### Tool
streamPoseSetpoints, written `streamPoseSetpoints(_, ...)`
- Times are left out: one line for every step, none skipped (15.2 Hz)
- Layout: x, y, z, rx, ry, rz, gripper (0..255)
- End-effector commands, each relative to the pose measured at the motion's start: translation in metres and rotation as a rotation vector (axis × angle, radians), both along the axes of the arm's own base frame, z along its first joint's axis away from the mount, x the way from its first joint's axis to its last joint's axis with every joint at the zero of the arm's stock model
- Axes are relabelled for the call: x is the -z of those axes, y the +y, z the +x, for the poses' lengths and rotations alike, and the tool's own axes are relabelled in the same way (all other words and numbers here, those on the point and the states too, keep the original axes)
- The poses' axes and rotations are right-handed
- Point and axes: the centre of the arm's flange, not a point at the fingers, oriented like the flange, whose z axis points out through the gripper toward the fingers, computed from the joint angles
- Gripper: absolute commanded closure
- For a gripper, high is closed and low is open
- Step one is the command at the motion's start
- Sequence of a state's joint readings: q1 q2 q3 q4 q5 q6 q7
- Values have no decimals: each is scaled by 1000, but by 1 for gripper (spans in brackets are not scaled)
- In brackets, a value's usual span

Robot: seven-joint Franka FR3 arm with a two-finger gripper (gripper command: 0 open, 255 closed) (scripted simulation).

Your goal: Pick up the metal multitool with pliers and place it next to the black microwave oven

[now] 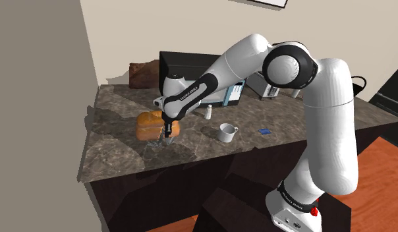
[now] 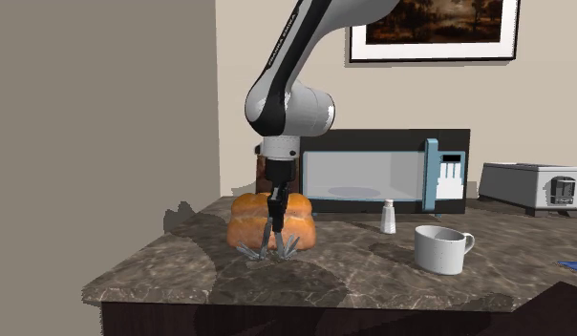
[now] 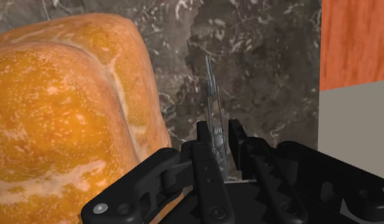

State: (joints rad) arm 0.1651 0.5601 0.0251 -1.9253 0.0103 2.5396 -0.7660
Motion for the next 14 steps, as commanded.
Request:
streamPoseSetpoints(1, 0, 0, 1, 1, 0, 255)
streamPoseSetpoints(1, 0, 0, 1, 1, 0, 255)
streamPoseSetpoints(1, 0, 0, 1, 1, 0, 255)
streamPoseSetpoints(2, 0, -1, 1, 1, 0, 255)
streamPoseSetpoints(-3, 0, -1, 1, 1, 0, 255)
streamPoseSetpoints(-8, 0, -1, 1, 1, 0, 255)
streamPoseSetpoints(-14, 0, -1, 1, 1, 0, 255)
streamPoseSetpoints(-19, 0, -1, 1, 1, 0, 255)
streamPoseSetpoints(-24, 0, -1, 1, 1, 0, 255)
streamPoseSetpoints(-30, 0, -1, 1, 1, 0, 255)
streamPoseSetpoints(-35, 0, -1, 1, 1, 0, 255)
streamPoseSetpoints(-40, 0, -1, 1, 1, 0, 255)
streamPoseSetpoints(-45, 0, -1, 1, 1, 0, 255)
streamPoseSetpoints(-51, 0, -1, 1, 1, 0, 255)
